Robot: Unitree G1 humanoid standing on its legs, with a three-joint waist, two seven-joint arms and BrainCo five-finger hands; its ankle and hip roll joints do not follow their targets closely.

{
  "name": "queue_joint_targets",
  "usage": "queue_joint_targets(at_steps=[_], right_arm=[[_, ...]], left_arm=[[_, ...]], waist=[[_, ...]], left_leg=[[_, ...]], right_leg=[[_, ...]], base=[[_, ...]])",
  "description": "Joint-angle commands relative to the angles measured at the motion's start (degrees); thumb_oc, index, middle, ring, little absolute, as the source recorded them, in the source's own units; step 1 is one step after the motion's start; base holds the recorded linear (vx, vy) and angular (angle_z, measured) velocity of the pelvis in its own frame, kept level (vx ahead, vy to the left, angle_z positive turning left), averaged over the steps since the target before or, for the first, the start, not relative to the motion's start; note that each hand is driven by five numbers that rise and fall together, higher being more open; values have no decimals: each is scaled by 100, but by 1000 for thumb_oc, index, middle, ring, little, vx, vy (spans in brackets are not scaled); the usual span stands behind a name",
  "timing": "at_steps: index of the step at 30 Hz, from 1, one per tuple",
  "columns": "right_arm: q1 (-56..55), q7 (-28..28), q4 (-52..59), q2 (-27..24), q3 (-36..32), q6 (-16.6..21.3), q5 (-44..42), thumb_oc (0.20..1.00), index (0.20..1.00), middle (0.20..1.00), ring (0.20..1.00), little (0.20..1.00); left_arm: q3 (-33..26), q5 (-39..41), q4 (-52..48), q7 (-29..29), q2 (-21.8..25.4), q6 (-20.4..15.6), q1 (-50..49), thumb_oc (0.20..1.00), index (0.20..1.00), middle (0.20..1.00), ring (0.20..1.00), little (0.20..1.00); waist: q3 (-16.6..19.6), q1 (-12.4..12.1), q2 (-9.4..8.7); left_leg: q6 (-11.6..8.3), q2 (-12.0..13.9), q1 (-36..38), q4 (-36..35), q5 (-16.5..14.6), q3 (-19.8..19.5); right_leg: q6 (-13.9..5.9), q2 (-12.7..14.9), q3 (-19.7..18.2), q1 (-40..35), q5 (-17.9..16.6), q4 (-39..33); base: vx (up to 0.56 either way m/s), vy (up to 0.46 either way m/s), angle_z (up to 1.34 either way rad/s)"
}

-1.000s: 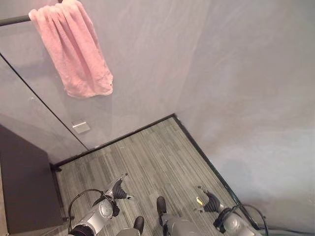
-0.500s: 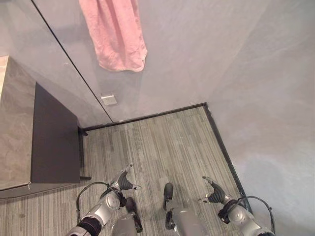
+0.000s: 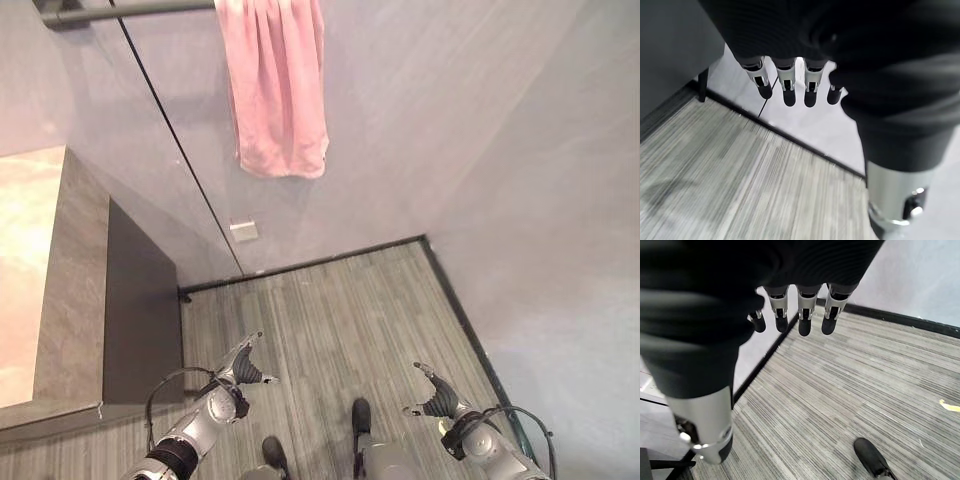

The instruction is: Put brush and paste in cup on sink, flatten towel.

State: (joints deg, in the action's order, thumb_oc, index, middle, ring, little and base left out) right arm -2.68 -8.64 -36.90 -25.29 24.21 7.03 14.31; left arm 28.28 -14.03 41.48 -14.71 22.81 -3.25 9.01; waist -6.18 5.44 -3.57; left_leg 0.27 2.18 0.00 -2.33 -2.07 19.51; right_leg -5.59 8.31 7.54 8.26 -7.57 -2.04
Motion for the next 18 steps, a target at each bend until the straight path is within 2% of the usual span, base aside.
queue_joint_targets(at_steps=[1,3,4,5,6,8,10,15,18], right_arm=[[74,-16,105,43,49,58,-7,1000,1000,1000,1000,1000],[64,-13,65,62,15,76,-9,1000,1000,1000,1000,1000],[68,-12,68,62,16,74,-9,1000,1000,1000,1000,1000],[48,-31,20,57,-20,107,-89,1000,1000,1000,1000,1000],[72,-38,-49,68,-15,125,-157,1000,1000,1000,1000,1000],[78,-52,4,63,-21,108,-207,1000,1000,1000,1000,1000],[95,-59,-53,91,-21,89,-224,1000,1000,1000,1000,1000],[67,-50,-89,79,21,76,-154,1000,1000,1000,1000,1000],[3,-34,-33,56,1,73,-133,1000,1000,1000,1000,1000]], left_arm=[[-134,-27,-409,12,211,-186,-217,1000,1000,1000,1000,1000],[-228,25,-537,66,302,-192,-338,1000,1000,1000,1000,1000],[-233,25,-543,68,305,-189,-339,1000,1000,1000,1000,1000],[-182,27,-587,110,288,-190,-383,1000,1000,1000,1000,1000],[-162,27,-554,136,275,-194,-349,1000,1000,1000,1000,1000],[-206,44,-477,127,275,-168,-306,1000,1000,1000,1000,1000],[-222,51,-361,95,237,-164,-291,1000,1000,1000,1000,1000],[-219,33,-225,93,120,-190,-252,1000,1000,1000,1000,1000],[-178,7,-254,113,130,-199,-258,1000,1000,1000,1000,1000]], waist=[[-15,-92,-38],[-85,-60,26],[-79,-63,28],[-132,77,89],[-143,127,114],[-143,64,80],[-157,95,53],[-266,267,16],[-264,325,17]], left_leg=[[76,-128,-640,516,-30,-423],[145,-164,-456,446,-57,-530],[143,-156,-477,443,-29,-523],[174,-209,-372,448,-72,-767],[175,-237,-298,409,-83,-829],[169,-268,-187,366,-148,-755],[132,-274,-18,283,-251,-786],[30,-344,348,272,-463,-1119],[-26,-337,543,252,-532,-1261]], right_leg=[[-556,422,-367,-246,266,1328],[-530,281,-444,37,166,2019],[-520,272,-447,58,140,2010],[-426,-325,-868,304,398,2357],[-332,-604,-859,504,628,2316],[-251,-398,-331,629,653,2042],[-278,-274,11,819,520,1474],[-509,-199,-277,1154,-121,525],[-548,-209,-350,1230,-232,358]], base=[[138,264,-3],[138,250,-21],[157,225,13],[157,180,34],[211,219,44],[154,95,34],[224,-12,28],[294,-47,21],[284,-74,37]])
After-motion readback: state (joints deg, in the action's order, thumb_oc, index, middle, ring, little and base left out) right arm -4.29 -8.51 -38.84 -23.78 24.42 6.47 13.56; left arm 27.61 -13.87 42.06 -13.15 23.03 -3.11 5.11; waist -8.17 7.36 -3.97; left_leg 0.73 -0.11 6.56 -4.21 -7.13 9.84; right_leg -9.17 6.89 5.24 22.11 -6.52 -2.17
